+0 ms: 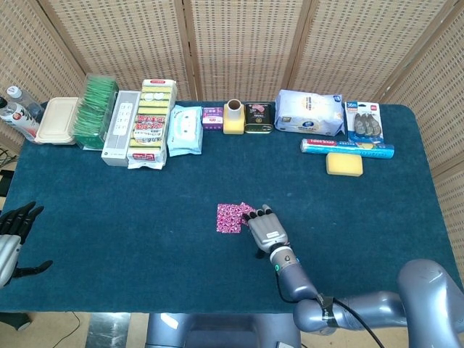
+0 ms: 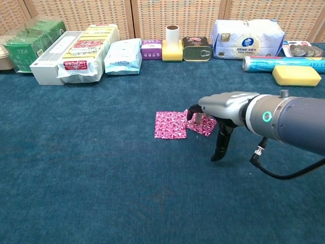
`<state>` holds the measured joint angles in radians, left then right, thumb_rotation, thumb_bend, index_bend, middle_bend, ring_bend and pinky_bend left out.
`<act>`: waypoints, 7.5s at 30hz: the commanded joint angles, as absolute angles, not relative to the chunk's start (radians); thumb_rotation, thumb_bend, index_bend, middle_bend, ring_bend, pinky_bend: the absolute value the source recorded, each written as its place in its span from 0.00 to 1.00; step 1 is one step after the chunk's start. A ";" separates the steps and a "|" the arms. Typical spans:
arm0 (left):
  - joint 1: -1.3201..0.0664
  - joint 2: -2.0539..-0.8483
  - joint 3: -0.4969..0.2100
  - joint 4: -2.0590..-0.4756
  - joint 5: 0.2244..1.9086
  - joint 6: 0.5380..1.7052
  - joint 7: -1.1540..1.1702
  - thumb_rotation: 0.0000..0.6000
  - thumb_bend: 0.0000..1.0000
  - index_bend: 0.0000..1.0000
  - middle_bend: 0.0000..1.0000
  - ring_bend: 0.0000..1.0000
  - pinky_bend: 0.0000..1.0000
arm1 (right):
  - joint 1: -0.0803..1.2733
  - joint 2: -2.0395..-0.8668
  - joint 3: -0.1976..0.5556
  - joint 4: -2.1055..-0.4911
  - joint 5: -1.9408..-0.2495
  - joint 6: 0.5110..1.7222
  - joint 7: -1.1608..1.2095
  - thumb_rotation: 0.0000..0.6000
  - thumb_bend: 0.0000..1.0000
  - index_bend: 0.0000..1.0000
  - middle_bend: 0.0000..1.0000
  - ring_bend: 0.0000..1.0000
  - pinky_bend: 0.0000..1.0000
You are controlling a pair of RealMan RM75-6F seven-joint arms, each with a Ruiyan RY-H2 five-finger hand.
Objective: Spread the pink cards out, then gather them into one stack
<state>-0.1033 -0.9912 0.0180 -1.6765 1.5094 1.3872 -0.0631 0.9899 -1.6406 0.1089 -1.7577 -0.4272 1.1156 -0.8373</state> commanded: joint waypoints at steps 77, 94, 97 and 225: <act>-0.107 -0.995 0.019 -1.684 1.503 1.380 -0.047 1.00 0.03 0.00 0.00 0.00 0.04 | 0.932 -1.562 0.008 -1.914 -0.454 1.165 -0.827 1.00 0.00 0.18 0.21 0.22 0.07; -0.105 -0.993 0.020 -1.685 1.505 1.383 -0.053 1.00 0.03 0.00 0.00 0.00 0.04 | 0.906 -1.473 -0.024 -2.048 -0.546 1.230 -0.858 1.00 0.00 0.20 0.23 0.29 0.09; -0.106 -0.993 0.021 -1.685 1.506 1.382 -0.050 1.00 0.03 0.00 0.00 0.00 0.03 | 0.904 -1.475 -0.025 -2.056 -0.565 1.226 -0.856 1.00 0.00 0.20 0.23 0.29 0.09; -0.123 -0.984 0.023 -1.686 1.495 1.349 -0.076 1.00 0.03 0.00 0.00 0.00 0.04 | 0.788 -1.536 0.112 -1.834 -0.530 1.175 -0.746 1.00 0.02 0.19 0.22 0.07 0.05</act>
<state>-0.1225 -0.9837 0.0234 -1.6863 1.4946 1.3488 -0.0765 0.7882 -1.5393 0.1126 -1.8335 -0.5326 1.1746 -0.7459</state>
